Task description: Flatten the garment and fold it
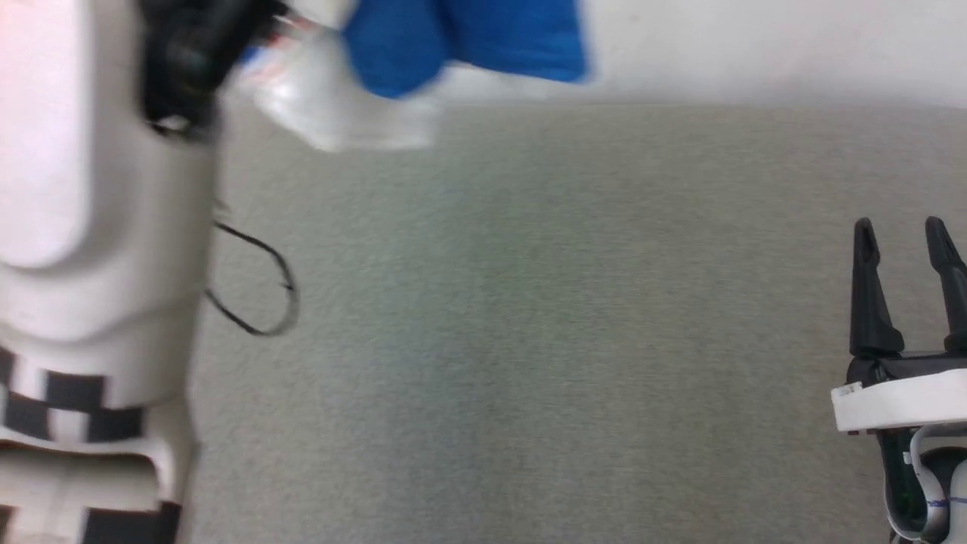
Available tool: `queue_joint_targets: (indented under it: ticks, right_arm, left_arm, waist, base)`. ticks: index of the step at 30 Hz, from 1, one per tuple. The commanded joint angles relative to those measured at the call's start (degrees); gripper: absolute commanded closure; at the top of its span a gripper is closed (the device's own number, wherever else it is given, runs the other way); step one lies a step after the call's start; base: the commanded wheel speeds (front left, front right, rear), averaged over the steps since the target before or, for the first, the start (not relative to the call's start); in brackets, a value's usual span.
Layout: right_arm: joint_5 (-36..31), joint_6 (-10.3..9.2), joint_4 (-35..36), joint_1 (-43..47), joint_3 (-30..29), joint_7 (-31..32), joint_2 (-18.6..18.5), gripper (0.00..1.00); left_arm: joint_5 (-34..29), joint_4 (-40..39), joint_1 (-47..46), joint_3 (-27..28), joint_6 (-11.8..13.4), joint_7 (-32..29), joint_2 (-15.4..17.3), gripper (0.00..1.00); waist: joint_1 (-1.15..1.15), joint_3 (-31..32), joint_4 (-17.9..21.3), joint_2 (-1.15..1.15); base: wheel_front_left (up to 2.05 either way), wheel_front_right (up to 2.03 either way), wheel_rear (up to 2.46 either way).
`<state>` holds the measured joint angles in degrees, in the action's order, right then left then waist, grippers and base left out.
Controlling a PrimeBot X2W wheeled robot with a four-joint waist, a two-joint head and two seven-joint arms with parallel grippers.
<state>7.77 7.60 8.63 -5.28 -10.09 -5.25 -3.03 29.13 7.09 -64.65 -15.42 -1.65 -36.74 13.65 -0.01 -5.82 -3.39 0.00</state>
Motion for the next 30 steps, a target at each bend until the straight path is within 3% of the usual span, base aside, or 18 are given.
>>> queue_joint_targets:
  ticks: [1,7,12,15,20,26,27,29,30]
  right_arm:
    - [0.58,-0.11,-0.08,0.5,-0.31,-0.4,0.14,0.0]
    - [1.34,-0.11,-0.09,-0.24,-0.56,-0.79,0.14,0.0]
    - [1.79,-0.11,-0.62,-1.29,-0.25,-1.28,0.14,0.0]
    - [2.21,-0.11,-1.3,-1.66,0.09,-1.62,0.15,0.0]
    - [2.56,-0.11,-2.26,-2.17,1.29,-1.84,0.15,0.0]
    - [2.59,-0.11,-3.41,-2.77,2.49,-2.0,0.15,0.0]
    - [2.61,-0.11,-3.55,-2.82,2.64,-2.03,0.15,0.0]
    - [2.64,-0.11,-3.7,-2.8,2.5,-2.03,0.15,0.0]
    - [2.63,-0.11,-3.7,-2.73,2.35,-2.0,0.15,0.0]
  left_arm:
    - [0.29,-0.56,1.25,-0.6,0.35,0.37,-0.78,1.0]
    - [0.28,-4.16,7.6,-4.72,1.72,3.25,-5.93,1.0]
    - [-2.23,-5.43,14.87,-10.0,0.85,7.96,-7.12,1.0]
    - [-2.39,-3.86,20.97,-11.96,1.7,12.13,-8.2,1.0]
    - [-5.02,5.3,28.99,-14.2,3.41,20.16,-8.26,1.0]
    - [-3.52,21.91,32.5,-14.84,3.46,23.75,-9.14,1.0]
    - [-3.32,23.83,32.3,-14.85,3.38,24.43,-9.3,0.95]
    - [-2.61,26.28,31.45,-14.75,3.16,26.24,-9.76,0.0]
    - [-2.06,26.84,30.89,-14.59,3.08,27.31,-9.99,0.0]
  waist:
    - [0.01,1.3,3.09,0.0]
    - [0.01,-0.55,6.83,0.0]
    - [0.01,-2.43,9.87,0.0]
    - [0.01,-3.22,11.45,0.0]
    - [0.01,-4.16,13.74,0.0]
    - [0.01,-4.59,15.12,0.0]
    - [0.01,-4.59,15.14,0.0]
    - [0.01,-4.56,14.67,0.0]
    - [0.01,-4.44,14.26,0.0]
  base:
    - [0.0,0.0,0.0]
    - [0.0,0.0,0.0]
    - [0.0,0.0,0.0]
    - [0.0,0.0,0.0]
    - [0.0,0.0,0.0]
    - [0.0,0.0,0.0]
    - [0.0,0.0,0.0]
    - [0.0,0.0,0.0]
    - [0.0,0.0,0.0]
